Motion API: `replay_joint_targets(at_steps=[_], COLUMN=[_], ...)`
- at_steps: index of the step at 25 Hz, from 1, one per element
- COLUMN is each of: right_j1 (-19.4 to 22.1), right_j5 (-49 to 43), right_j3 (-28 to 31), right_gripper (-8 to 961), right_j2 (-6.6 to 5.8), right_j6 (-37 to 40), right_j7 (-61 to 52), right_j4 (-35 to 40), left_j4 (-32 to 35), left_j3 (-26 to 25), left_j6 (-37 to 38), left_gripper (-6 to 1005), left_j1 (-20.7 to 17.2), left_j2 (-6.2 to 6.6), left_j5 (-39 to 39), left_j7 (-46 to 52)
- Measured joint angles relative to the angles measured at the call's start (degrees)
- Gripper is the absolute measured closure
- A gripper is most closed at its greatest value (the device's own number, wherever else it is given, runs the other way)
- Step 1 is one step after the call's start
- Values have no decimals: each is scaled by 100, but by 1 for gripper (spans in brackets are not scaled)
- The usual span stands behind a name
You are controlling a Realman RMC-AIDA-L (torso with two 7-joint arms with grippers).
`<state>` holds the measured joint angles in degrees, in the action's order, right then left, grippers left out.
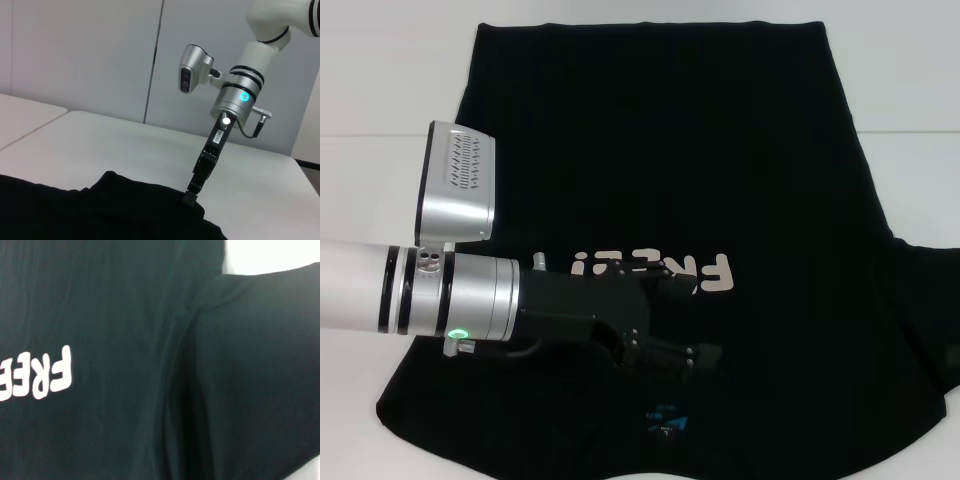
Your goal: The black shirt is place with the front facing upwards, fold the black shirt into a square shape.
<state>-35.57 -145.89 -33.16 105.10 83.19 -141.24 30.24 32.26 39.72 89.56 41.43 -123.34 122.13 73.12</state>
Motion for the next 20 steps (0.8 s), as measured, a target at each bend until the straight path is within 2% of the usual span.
replay_joint_targets(at_steps=[5, 10, 20], right_j1=[87, 162, 181], right_j5=[9, 41, 41], right_j3=[49, 182, 341], right_gripper=[822, 941, 941], right_j2=[2, 11, -51], right_j6=[-32, -137, -567], right_j7=[26, 90, 467], right_j4=[110, 276, 517], left_j4=[0, 0, -2], left_j3=[0, -30, -57], left_j6=[4, 5, 6], left_gripper=[67, 67, 67], left_j1=[-7, -43, -130], left_j2=[3, -13, -44], left_j5=[-2, -12, -179], left_j7=[8, 9, 94])
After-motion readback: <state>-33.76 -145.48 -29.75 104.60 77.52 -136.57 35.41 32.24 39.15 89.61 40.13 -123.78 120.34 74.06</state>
